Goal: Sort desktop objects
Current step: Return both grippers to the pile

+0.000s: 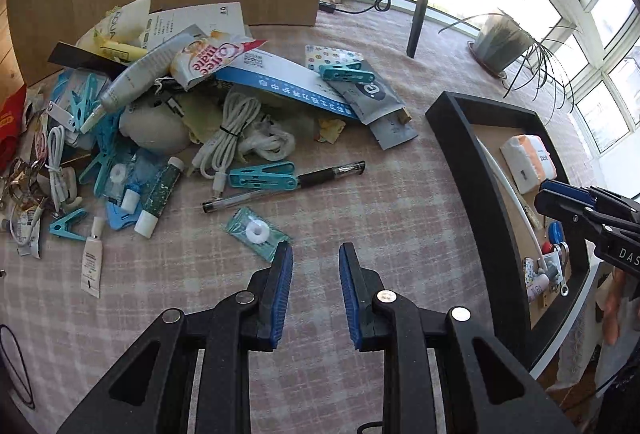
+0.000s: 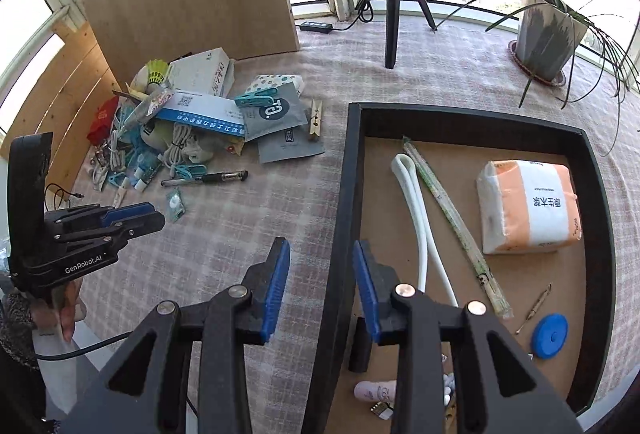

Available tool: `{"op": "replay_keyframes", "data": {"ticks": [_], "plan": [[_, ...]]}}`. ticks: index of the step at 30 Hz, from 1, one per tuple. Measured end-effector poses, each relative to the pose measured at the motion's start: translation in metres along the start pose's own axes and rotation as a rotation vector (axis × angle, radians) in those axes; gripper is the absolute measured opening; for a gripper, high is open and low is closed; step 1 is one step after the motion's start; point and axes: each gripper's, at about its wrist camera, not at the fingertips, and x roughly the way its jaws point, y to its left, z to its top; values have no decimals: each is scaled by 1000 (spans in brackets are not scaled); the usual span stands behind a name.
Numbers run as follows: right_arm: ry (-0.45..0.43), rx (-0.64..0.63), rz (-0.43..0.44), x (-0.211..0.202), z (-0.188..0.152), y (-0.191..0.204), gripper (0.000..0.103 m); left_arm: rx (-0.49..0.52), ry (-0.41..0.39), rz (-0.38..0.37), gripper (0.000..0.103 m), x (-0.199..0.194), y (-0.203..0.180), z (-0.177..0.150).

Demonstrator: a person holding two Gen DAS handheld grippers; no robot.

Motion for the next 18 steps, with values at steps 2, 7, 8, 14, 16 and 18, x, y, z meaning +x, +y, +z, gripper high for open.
{"op": "replay_keyframes", "data": {"ticks": [2,7,8,14,16,18], "plan": [[16,-56,31,15,11,21,34,-48,-1,37,23,-2,33,-2],[73,-175,102,59,36,71,35,-161,2,100,23,-2,102,-10],[91,-202,111,69,40,80,35,-176,5,107,23,-2,112,-12],[171,-348,96,121,51,119,35,-213,21,127,23,6,142,-17],[192,-379,89,134,54,125,35,-219,31,125,23,10,147,-18],[210,-401,87,145,56,128,35,-221,41,118,23,14,150,-19]]}}
